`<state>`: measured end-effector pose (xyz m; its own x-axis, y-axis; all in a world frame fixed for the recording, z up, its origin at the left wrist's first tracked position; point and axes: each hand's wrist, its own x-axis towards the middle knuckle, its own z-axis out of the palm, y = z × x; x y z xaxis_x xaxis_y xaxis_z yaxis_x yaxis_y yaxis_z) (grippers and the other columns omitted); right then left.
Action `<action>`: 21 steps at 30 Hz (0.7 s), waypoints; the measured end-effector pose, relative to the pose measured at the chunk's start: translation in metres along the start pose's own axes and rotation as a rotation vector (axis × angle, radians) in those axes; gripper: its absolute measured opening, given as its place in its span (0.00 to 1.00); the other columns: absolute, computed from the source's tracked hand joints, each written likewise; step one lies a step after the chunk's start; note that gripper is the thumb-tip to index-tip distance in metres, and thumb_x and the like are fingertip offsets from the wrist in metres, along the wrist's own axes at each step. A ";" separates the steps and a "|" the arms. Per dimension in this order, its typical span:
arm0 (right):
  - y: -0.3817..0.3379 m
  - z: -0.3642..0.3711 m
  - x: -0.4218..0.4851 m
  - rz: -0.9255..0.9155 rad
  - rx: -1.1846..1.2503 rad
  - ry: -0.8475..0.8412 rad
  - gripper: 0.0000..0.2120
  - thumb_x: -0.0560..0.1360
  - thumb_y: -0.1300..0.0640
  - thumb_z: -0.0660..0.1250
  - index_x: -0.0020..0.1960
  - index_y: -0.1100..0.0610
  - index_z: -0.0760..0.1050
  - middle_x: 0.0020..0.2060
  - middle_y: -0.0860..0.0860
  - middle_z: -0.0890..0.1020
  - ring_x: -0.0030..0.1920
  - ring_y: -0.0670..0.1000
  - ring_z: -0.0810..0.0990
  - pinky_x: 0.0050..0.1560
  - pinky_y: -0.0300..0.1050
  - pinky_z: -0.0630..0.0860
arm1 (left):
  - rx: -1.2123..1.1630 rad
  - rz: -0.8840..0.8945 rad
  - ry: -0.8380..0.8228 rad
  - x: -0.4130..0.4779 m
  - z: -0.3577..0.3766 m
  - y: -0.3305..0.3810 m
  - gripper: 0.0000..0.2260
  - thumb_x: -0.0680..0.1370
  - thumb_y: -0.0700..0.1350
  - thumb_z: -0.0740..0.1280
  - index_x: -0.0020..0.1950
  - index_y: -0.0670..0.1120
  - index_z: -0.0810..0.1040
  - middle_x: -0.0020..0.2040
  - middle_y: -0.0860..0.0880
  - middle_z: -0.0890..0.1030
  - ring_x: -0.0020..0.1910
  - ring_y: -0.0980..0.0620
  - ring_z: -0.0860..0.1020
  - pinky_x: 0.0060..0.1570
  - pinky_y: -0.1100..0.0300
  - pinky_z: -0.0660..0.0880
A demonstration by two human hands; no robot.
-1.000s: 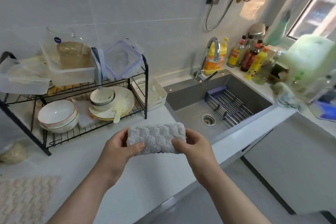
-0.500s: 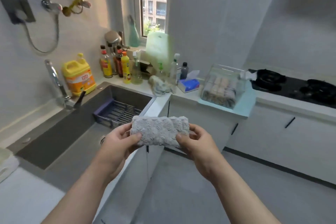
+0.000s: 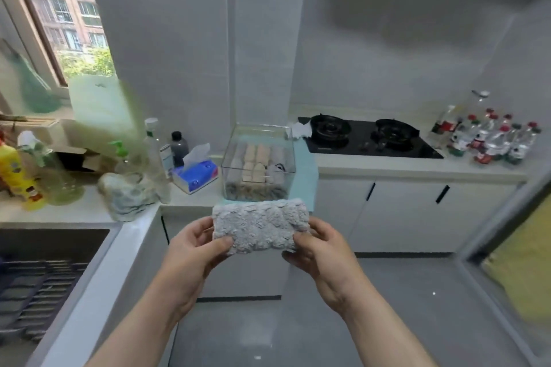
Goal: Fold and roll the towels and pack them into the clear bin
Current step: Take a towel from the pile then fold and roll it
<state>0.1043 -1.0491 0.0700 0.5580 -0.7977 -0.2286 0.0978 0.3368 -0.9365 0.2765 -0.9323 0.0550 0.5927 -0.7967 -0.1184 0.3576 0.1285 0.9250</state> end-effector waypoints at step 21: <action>-0.069 0.008 0.336 0.089 0.399 0.248 0.12 0.77 0.69 0.61 0.55 0.58 0.77 0.47 0.56 0.84 0.50 0.57 0.81 0.59 0.57 0.77 | 0.220 -0.040 -0.071 0.363 0.056 0.013 0.15 0.73 0.30 0.69 0.54 0.45 0.77 0.51 0.45 0.84 0.47 0.50 0.83 0.40 0.64 0.79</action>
<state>0.2915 -1.3361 0.0603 0.3697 -0.8360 -0.4055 0.3942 0.5363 -0.7463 0.4559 -1.2526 0.0441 0.5259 -0.8393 -0.1378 0.2089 -0.0296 0.9775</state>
